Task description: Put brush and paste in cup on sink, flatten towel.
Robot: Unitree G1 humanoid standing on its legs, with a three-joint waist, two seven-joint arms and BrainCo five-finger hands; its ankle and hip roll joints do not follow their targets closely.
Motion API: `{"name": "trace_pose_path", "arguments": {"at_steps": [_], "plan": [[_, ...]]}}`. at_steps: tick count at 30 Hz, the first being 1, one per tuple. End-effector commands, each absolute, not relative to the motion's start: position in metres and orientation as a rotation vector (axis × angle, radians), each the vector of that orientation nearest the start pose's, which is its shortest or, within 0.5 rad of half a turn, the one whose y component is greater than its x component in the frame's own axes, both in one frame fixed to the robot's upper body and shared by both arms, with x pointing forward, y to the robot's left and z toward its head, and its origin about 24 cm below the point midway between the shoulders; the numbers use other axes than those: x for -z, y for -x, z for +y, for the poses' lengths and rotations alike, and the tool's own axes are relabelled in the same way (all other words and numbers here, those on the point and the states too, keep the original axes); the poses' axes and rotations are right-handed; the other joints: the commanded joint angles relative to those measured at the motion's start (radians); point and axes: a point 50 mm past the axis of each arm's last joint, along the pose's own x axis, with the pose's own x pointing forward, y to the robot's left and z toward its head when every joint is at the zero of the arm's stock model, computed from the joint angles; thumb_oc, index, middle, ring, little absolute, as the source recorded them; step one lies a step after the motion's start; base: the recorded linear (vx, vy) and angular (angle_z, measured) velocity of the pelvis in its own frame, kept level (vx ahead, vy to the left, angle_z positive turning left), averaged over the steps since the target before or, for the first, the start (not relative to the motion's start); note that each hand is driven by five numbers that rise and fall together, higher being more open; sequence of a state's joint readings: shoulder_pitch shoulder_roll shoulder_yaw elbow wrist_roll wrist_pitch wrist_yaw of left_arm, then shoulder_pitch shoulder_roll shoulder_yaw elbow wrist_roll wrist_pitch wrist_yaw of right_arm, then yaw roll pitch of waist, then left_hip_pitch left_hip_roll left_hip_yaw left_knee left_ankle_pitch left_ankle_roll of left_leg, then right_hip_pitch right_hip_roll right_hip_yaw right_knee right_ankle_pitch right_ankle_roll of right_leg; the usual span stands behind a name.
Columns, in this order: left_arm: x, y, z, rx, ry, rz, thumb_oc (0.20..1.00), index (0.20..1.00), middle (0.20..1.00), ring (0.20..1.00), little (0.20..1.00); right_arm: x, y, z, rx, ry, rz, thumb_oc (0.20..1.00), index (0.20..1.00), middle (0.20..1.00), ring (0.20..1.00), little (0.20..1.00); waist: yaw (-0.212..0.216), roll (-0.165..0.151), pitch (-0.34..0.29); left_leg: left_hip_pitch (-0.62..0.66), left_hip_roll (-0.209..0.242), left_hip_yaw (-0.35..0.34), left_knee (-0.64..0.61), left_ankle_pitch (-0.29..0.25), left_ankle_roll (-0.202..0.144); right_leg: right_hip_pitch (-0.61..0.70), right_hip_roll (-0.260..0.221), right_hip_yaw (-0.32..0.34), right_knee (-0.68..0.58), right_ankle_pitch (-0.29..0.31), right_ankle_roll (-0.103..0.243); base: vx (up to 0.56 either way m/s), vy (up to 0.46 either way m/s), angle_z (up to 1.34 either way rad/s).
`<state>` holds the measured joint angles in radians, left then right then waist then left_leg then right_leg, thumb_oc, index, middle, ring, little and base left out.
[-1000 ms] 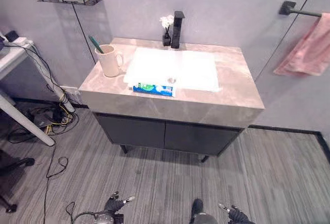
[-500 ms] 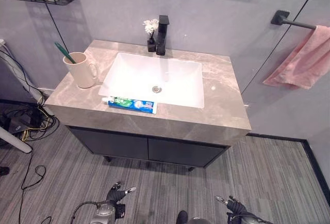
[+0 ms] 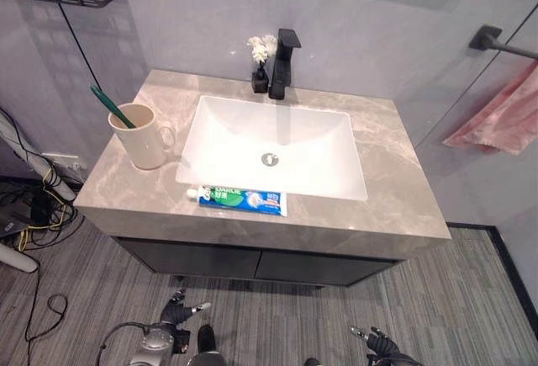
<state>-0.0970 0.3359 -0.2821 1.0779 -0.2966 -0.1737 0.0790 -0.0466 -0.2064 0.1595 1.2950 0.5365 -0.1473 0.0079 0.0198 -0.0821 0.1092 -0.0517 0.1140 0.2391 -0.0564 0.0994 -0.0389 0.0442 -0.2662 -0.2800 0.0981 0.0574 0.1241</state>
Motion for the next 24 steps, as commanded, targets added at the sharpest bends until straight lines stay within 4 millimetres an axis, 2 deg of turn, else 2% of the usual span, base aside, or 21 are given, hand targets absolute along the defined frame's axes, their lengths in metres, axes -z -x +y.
{"name": "trace_pose_path", "arguments": {"at_steps": [1,2,3,4,5,6,7,8,9,10,12,13,14,16,20,24], "plan": [[0.121,-0.176,0.232,-0.065,-0.264,0.768,1.000,1.000,1.000,1.000,1.000,0.146,-0.136,-0.240,0.327,-0.131,0.964,1.000,1.000,1.000,1.000,1.000,0.020,0.046,-0.007,-0.093,0.002,-0.062,0.084,0.002,0.006,-0.021,0.042,0.045,0.175,-0.047,0.042,0.15,0.339,-0.35],[0.117,-0.180,0.232,-0.035,-0.301,0.743,1.000,1.000,1.000,1.000,1.000,0.144,-0.144,-0.234,0.278,-0.109,0.946,1.000,1.000,1.000,1.000,1.000,0.020,0.055,0.004,-0.065,-0.023,-0.051,0.091,-0.022,0.032,-0.073,0.016,0.056,0.293,0.016,0.062,0.15,0.336,-0.36],[0.117,-0.180,0.232,-0.035,-0.301,0.743,1.000,1.000,1.000,1.000,1.000,0.144,-0.144,-0.234,0.278,-0.109,0.946,1.000,1.000,1.000,1.000,1.000,0.021,0.057,0.002,-0.068,-0.021,-0.050,0.091,-0.022,0.032,-0.076,0.018,0.057,0.291,0.019,0.061,0.18,0.435,-0.36],[0.114,-0.182,0.231,-0.004,-0.324,0.721,1.000,1.000,1.000,1.000,1.000,0.142,-0.152,-0.228,0.214,-0.068,0.930,1.000,1.000,1.000,1.000,1.000,0.021,0.079,0.024,-0.024,-0.031,-0.045,0.075,-0.034,0.055,-0.122,0.018,0.037,0.428,0.068,0.072,0.11,0.329,-0.15],[0.112,-0.181,0.232,0.011,-0.335,0.710,1.000,1.000,1.000,1.000,1.000,0.140,-0.158,-0.224,0.179,-0.052,0.910,1.000,1.000,1.000,1.000,1.000,0.019,0.088,0.037,-0.004,-0.037,-0.040,0.063,-0.035,0.064,-0.147,0.017,0.019,0.482,0.093,0.081,0.14,0.381,-0.06],[0.113,-0.179,0.234,0.014,-0.344,0.715,1.000,1.000,1.000,1.000,1.000,0.139,-0.159,-0.223,0.174,-0.049,0.905,1.000,1.000,1.000,1.000,1.000,0.018,0.091,0.040,0.009,-0.043,-0.038,0.053,-0.039,0.069,-0.158,0.014,0.011,0.499,0.105,0.092,0.11,0.213,-0.02],[0.114,-0.175,0.234,0.024,-0.355,0.727,1.000,1.000,1.000,1.000,1.000,0.139,-0.160,-0.221,0.167,-0.054,0.898,1.000,1.000,1.000,1.000,1.000,0.012,0.094,0.041,0.025,-0.047,-0.040,0.033,-0.038,0.071,-0.177,0.030,0.014,0.490,0.102,0.089,0.18,0.162,-0.02],[0.117,-0.170,0.234,0.036,-0.364,0.740,1.000,1.000,1.000,1.000,1.000,0.140,-0.159,-0.219,0.162,-0.063,0.900,1.000,1.000,1.000,1.000,1.000,0.011,0.091,0.042,0.049,-0.057,-0.037,0.004,-0.034,0.070,-0.194,0.030,-0.006,0.412,0.093,0.082,0.19,0.110,-0.12],[0.119,-0.168,0.234,0.038,-0.372,0.752,1.000,1.000,1.000,1.000,1.000,0.140,-0.158,-0.218,0.158,-0.063,0.906,1.000,1.000,1.000,1.000,1.000,0.014,0.087,0.039,0.056,-0.056,-0.030,-0.006,-0.034,0.065,-0.192,0.011,-0.036,0.352,0.085,0.077,0.14,0.049,-0.13],[0.119,-0.168,0.234,0.038,-0.372,0.753,1.000,1.000,1.000,1.000,1.000,0.140,-0.158,-0.218,0.158,-0.063,0.906,1.000,1.000,1.000,1.000,1.000,0.012,0.088,0.040,0.058,-0.055,-0.033,-0.008,-0.034,0.064,-0.188,0.012,-0.039,0.349,0.085,0.077,0.10,-0.042,-0.01],[0.118,-0.170,0.231,0.063,-0.391,0.743,1.000,1.000,1.000,1.000,1.000,0.142,-0.155,-0.217,0.149,-0.055,0.921,1.000,1.000,1.000,1.000,1.000,0.015,0.070,0.037,0.066,-0.056,-0.035,-0.018,-0.046,0.041,-0.174,-0.021,-0.079,0.094,0.082,0.069,0.12,-0.157,0.07],[0.116,-0.175,0.229,0.095,-0.436,0.718,1.000,1.000,1.000,1.000,1.000,0.142,-0.154,-0.218,0.147,-0.042,0.924,1.000,1.000,1.000,1.000,1.000,0.015,0.051,0.036,0.057,-0.061,-0.054,-0.003,-0.057,0.036,-0.140,-0.004,-0.020,0.022,0.102,0.078,0.12,-0.177,0.10],[0.116,-0.176,0.225,0.132,-0.464,0.715,1.000,1.000,1.000,1.000,1.000,0.142,-0.155,-0.218,0.145,-0.034,0.931,1.000,1.000,1.000,1.000,1.000,0.024,0.044,0.034,0.060,-0.061,-0.049,0.008,-0.062,0.031,-0.115,0.013,-0.014,0.001,0.090,0.075,0.11,-0.126,0.27],[0.115,-0.175,0.221,0.159,-0.474,0.697,1.000,1.000,1.000,1.000,1.000,0.144,-0.150,-0.223,0.158,-0.021,0.954,1.000,1.000,1.000,1.000,1.000,0.038,0.036,0.013,0.063,-0.063,-0.042,0.004,-0.062,0.024,-0.076,0.019,-0.056,-0.052,0.093,0.074,0.11,-0.077,0.28],[0.106,-0.166,0.221,0.228,-0.489,0.643,1.000,1.000,1.000,1.000,1.000,0.142,-0.147,-0.238,0.222,-0.029,0.962,1.000,1.000,1.000,1.000,1.000,0.060,0.048,-0.018,0.065,-0.045,-0.051,-0.003,-0.059,0.000,-0.015,0.045,-0.097,-0.133,0.064,0.066,0.09,-0.085,-0.07],[0.094,-0.161,0.228,0.258,-0.495,0.595,1.000,1.000,1.000,1.000,1.000,0.143,-0.144,-0.242,0.230,-0.040,0.979,1.000,1.000,1.000,1.000,1.000,0.076,0.055,-0.020,0.068,-0.034,-0.053,0.000,-0.060,-0.008,0.001,0.051,-0.109,-0.138,0.050,0.060,0.04,-0.071,0.03]]}}
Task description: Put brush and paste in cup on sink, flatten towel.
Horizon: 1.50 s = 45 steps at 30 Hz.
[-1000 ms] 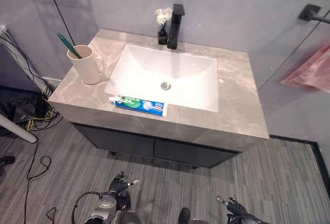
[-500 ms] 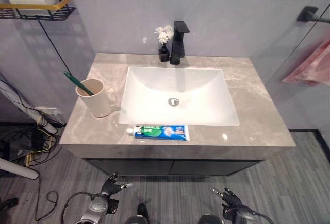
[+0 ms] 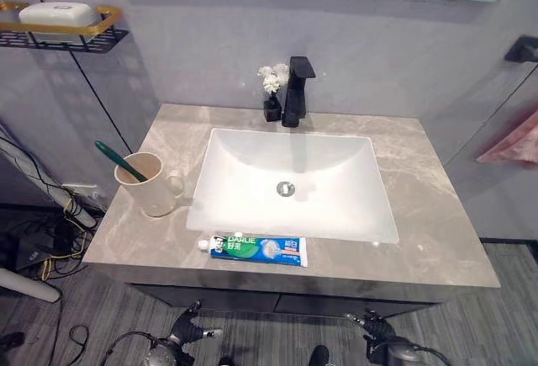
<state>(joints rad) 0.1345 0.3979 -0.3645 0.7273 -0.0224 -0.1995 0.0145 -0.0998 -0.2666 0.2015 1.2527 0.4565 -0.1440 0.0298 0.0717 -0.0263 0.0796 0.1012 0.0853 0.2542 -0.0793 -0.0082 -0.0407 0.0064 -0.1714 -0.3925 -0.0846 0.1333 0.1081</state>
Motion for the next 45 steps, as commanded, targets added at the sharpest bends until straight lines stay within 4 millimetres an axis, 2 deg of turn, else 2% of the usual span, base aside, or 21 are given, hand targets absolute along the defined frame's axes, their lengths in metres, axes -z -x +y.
{"name": "trace_pose_path", "arguments": {"at_steps": [1,10,14,17,18,19,21,22,24,25,26,27,30,32,35,36,41,43,45], "plan": [[0.089,-0.160,0.232,0.258,-0.501,0.577,1.000,1.000,1.000,1.000,1.000,0.143,-0.144,-0.243,0.227,-0.030,0.981,1.000,1.000,1.000,1.000,1.000,0.033,0.003,0.014,-0.089,-0.002,-0.072,0.028,0.049,-0.010,0.039,-0.041,0.000,0.047,-0.030,0.074,0.00,-0.080,-0.02],[0.058,-0.149,0.256,0.285,-0.580,0.452,1.000,1.000,1.000,1.000,1.000,0.142,-0.140,-0.255,0.241,0.035,1.019,1.000,1.000,1.000,1.000,1.000,0.091,0.020,0.040,-0.129,0.012,-0.114,0.071,0.047,-0.028,0.041,-0.036,-0.034,0.061,-0.058,0.063,-0.02,-0.068,0.12],[0.013,-0.148,0.273,0.430,-0.771,0.309,1.000,1.000,1.000,1.000,1.000,0.139,-0.137,-0.271,0.099,0.369,1.082,1.000,1.000,1.000,1.000,1.000,0.142,0.043,0.055,-0.160,0.014,-0.165,0.100,0.047,-0.040,0.051,-0.038,-0.077,0.085,-0.081,0.060,-0.01,-0.068,0.35],[-0.026,-0.154,0.277,0.543,-0.934,0.174,1.000,1.000,1.000,1.000,1.000,0.136,-0.130,-0.284,0.091,0.454,1.091,1.000,1.000,1.000,1.000,1.000,0.155,0.060,0.058,-0.180,0.010,-0.201,0.112,0.050,-0.046,0.056,-0.040,-0.109,0.100,-0.092,0.060,0.01,-0.049,0.44],[-0.033,-0.154,0.278,0.548,-0.958,0.151,1.000,1.000,1.000,1.000,1.000,0.135,-0.129,-0.287,0.106,0.456,1.085,1.000,1.000,1.000,1.000,1.000,0.156,0.063,0.059,-0.184,0.008,-0.207,0.113,0.052,-0.046,0.057,-0.041,-0.115,0.102,-0.094,0.060,0.00,-0.033,0.41],[-0.052,-0.157,0.278,0.517,-0.988,0.067,1.000,1.000,1.000,1.000,1.000,0.134,-0.124,-0.293,0.156,0.448,1.081,1.000,1.000,1.000,1.000,1.000,0.161,0.072,0.059,-0.191,0.004,-0.221,0.107,0.058,-0.048,0.057,-0.045,-0.133,0.106,-0.095,0.062,0.00,-0.028,0.18],[-0.072,-0.163,0.274,0.451,-0.982,-0.040,1.000,1.000,1.000,1.000,1.000,0.134,-0.119,-0.296,0.199,0.432,1.087,1.000,1.000,1.000,1.000,1.000,0.165,0.079,0.056,-0.192,0.001,-0.231,0.099,0.064,-0.048,0.059,-0.046,-0.146,0.106,-0.094,0.065,0.00,-0.017,0.37],[-0.072,-0.163,0.275,0.449,-0.983,-0.039,1.000,1.000,1.000,1.000,1.000,0.134,-0.119,-0.296,0.198,0.432,1.087,1.000,1.000,1.000,1.000,1.000,0.163,0.078,0.056,-0.191,0.001,-0.232,0.099,0.064,-0.048,0.059,-0.046,-0.147,0.106,-0.094,0.065,0.01,-0.004,0.47],[-0.090,-0.168,0.273,0.359,-0.958,-0.136,1.000,1.000,1.000,1.000,1.000,0.135,-0.116,-0.295,0.217,0.420,1.092,1.000,1.000,1.000,1.000,1.000,0.165,0.082,0.053,-0.187,0.000,-0.235,0.086,0.069,-0.048,0.062,-0.047,-0.148,0.098,-0.091,0.066,0.01,-0.002,0.16],[-0.090,-0.168,0.274,0.358,-0.959,-0.135,1.000,1.000,1.000,1.000,1.000,0.135,-0.117,-0.295,0.216,0.420,1.092,1.000,1.000,1.000,1.000,1.000,0.163,0.082,0.053,-0.186,0.000,-0.235,0.085,0.070,-0.048,0.063,-0.047,-0.148,0.098,-0.091,0.066,0.00,0.000,0.00],[-0.109,-0.175,0.270,0.263,-0.914,-0.251,1.000,1.000,1.000,1.000,1.000,0.137,-0.115,-0.292,0.216,0.406,1.100,1.000,1.000,1.000,1.000,1.000,0.158,0.083,0.050,-0.178,0.000,-0.231,0.071,0.074,-0.047,0.064,-0.046,-0.145,0.091,-0.088,0.066,0.00,0.000,0.00],[-0.114,-0.178,0.270,0.211,-0.876,-0.284,1.000,1.000,1.000,1.000,1.000,0.138,-0.114,-0.290,0.215,0.395,1.107,1.000,1.000,1.000,1.000,1.000,0.154,0.084,0.047,-0.172,0.001,-0.225,0.063,0.075,-0.046,0.064,-0.045,-0.142,0.088,-0.087,0.066,0.00,0.000,0.00],[-0.122,-0.188,0.267,0.136,-0.826,-0.362,1.000,1.000,1.000,1.000,1.000,0.141,-0.113,-0.284,0.199,0.372,1.117,1.000,1.000,1.000,1.000,1.000,0.137,0.080,0.042,-0.156,0.003,-0.207,0.048,0.073,-0.046,0.061,-0.043,-0.121,0.078,-0.083,0.067,0.02,0.011,-0.05],[-0.121,-0.194,0.263,0.102,-0.784,-0.386,1.000,1.000,1.000,1.000,1.000,0.142,-0.114,-0.281,0.194,0.357,1.120,1.000,1.000,1.000,1.000,1.000,0.122,0.077,0.040,-0.145,0.002,-0.194,0.041,0.071,-0.045,0.058,-0.042,-0.104,0.073,-0.079,0.067,0.02,0.014,-0.14],[-0.116,-0.201,0.256,0.108,-0.754,-0.396,1.000,1.000,1.000,1.000,1.000,0.143,-0.115,-0.278,0.226,0.303,1.099,1.000,1.000,1.000,1.000,1.000,0.100,0.075,0.038,-0.132,0.002,-0.171,0.032,0.069,-0.042,0.051,-0.042,-0.083,0.071,-0.074,0.068,0.02,0.033,-0.25],[-0.116,-0.203,0.249,0.139,-0.753,-0.411,1.000,1.000,1.000,1.000,1.000,0.144,-0.114,-0.274,0.244,0.243,1.084,1.000,1.000,1.000,1.000,1.000,0.077,0.074,0.039,-0.122,0.002,-0.148,0.030,0.063,-0.040,0.041,-0.041,-0.056,0.071,-0.072,0.068,0.01,0.049,-0.36],[-0.109,-0.209,0.236,0.251,-0.780,-0.398,1.000,1.000,1.000,1.000,1.000,0.151,-0.090,-0.272,0.224,0.253,1.152,1.000,1.000,1.000,1.000,1.000,0.011,0.072,0.032,-0.088,0.003,-0.087,0.021,0.041,-0.034,0.022,-0.039,0.002,0.068,-0.061,0.071,0.03,0.051,-0.42],[-0.108,-0.210,0.235,0.261,-0.782,-0.392,1.000,1.000,1.000,1.000,1.000,0.151,-0.086,-0.273,0.229,0.255,1.163,1.000,1.000,1.000,1.000,1.000,0.007,0.074,0.031,-0.083,0.003,-0.076,0.017,0.040,-0.033,0.019,-0.038,0.014,0.065,-0.057,0.072,0.02,0.048,-0.34],[-0.104,-0.211,0.232,0.285,-0.779,-0.380,1.000,1.000,1.000,1.000,1.000,0.152,-0.075,-0.278,0.259,0.250,1.194,1.000,1.000,1.000,1.000,1.000,-0.014,0.079,0.031,-0.069,0.002,-0.052,0.008,0.036,-0.031,0.010,-0.037,0.038,0.058,-0.049,0.076,0.02,0.048,-0.38]]}}
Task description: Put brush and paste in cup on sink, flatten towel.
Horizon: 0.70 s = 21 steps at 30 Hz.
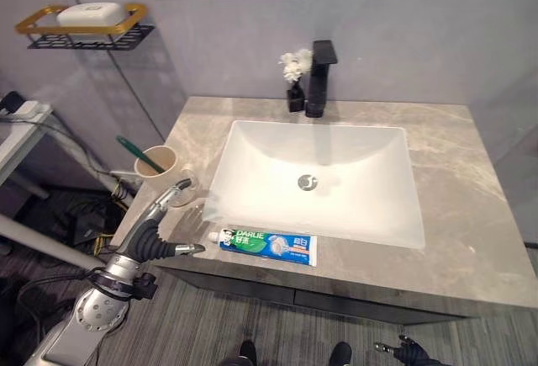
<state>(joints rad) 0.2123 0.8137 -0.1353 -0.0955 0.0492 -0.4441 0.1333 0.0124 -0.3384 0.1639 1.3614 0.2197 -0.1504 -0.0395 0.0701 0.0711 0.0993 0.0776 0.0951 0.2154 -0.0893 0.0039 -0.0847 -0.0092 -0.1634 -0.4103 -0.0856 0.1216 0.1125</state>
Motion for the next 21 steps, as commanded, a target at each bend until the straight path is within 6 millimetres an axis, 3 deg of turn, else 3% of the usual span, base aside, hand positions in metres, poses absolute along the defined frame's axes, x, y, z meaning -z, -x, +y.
{"name": "trace_pose_path", "arguments": {"at_steps": [1,13,21], "plan": [[-0.103,-0.211,0.232,0.295,-0.779,-0.373,1.000,1.000,1.000,1.000,1.000,0.152,-0.072,-0.279,0.264,0.248,1.203,1.000,1.000,1.000,1.000,1.000,-0.019,-0.017,0.012,-0.042,-0.008,-0.007,0.016,0.023,0.013,0.023,-0.045,0.063,0.057,-0.034,0.073,0.00,0.032,-0.35],[-0.078,-0.212,0.226,0.402,-0.788,-0.257,1.000,1.000,1.000,1.000,1.000,0.150,-0.067,-0.287,0.306,0.234,1.200,1.000,1.000,1.000,1.000,1.000,-0.059,0.014,0.028,-0.043,-0.016,0.010,0.006,0.023,0.015,0.004,-0.047,0.086,0.051,-0.025,0.080,0.01,0.013,-0.11],[-0.068,-0.211,0.224,0.453,-0.844,-0.214,1.000,1.000,1.000,1.000,1.000,0.148,-0.070,-0.288,0.409,0.109,1.144,1.000,1.000,1.000,1.000,1.000,-0.067,0.016,0.031,-0.043,-0.019,0.007,0.004,0.022,0.015,0.005,-0.051,0.079,0.055,-0.029,0.080,0.00,0.000,0.00]]}}
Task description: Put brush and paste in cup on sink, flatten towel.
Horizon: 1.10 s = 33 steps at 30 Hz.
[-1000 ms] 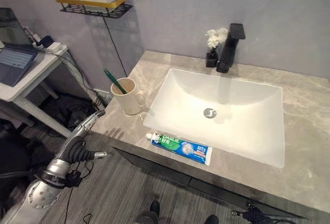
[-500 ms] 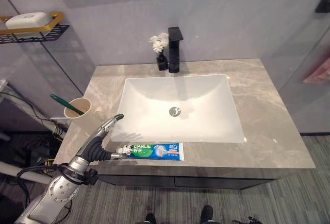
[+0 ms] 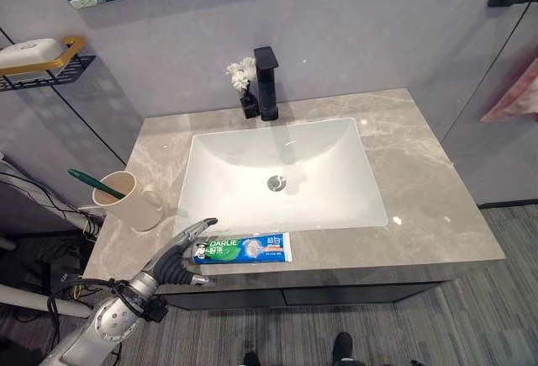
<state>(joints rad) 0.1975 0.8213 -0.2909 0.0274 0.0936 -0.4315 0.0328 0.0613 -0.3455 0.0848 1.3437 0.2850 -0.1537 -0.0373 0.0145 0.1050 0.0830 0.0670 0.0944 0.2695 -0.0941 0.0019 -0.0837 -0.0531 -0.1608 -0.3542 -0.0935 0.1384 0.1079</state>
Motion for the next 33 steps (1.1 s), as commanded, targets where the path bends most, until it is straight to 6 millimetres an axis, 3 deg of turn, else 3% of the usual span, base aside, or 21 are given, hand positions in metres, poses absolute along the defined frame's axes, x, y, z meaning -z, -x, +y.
{"name": "trace_pose_path", "arguments": {"at_steps": [1,31,32,33], "plan": [[-0.066,-0.211,0.224,0.452,-0.844,-0.206,1.000,1.000,1.000,1.000,1.000,0.149,-0.069,-0.287,0.405,0.112,1.148,1.000,1.000,1.000,1.000,1.000,-0.013,-0.019,0.047,-0.033,-0.019,-0.048,0.008,0.025,0.014,0.048,-0.054,0.022,0.063,-0.046,0.084,0.03,-0.026,0.01],[-0.055,-0.209,0.224,0.453,-0.812,-0.144,1.000,1.000,1.000,1.000,1.000,0.155,-0.067,-0.273,0.340,0.134,1.180,1.000,1.000,1.000,1.000,1.000,-0.003,-0.061,0.044,-0.030,0.004,-0.042,0.007,0.024,0.005,0.054,-0.024,0.014,0.050,-0.059,0.071,0.00,-0.002,0.00],[-0.053,-0.208,0.224,0.457,-0.807,-0.136,0.900,0.900,0.900,0.900,0.900,0.155,-0.068,-0.273,0.341,0.130,1.178,1.000,1.000,1.000,1.000,1.000,-0.003,-0.062,0.043,-0.031,0.005,-0.042,0.007,0.025,0.004,0.054,-0.024,0.013,0.051,-0.059,0.071,0.00,0.000,0.00],[-0.053,-0.209,0.224,0.457,-0.807,-0.135,0.871,0.871,0.871,0.871,0.871,0.155,-0.068,-0.272,0.339,0.131,1.177,1.000,1.000,1.000,1.000,1.000,-0.002,-0.063,0.043,-0.031,0.006,-0.043,0.007,0.025,0.004,0.053,-0.023,0.013,0.051,-0.060,0.071,0.00,0.000,0.00]]}}
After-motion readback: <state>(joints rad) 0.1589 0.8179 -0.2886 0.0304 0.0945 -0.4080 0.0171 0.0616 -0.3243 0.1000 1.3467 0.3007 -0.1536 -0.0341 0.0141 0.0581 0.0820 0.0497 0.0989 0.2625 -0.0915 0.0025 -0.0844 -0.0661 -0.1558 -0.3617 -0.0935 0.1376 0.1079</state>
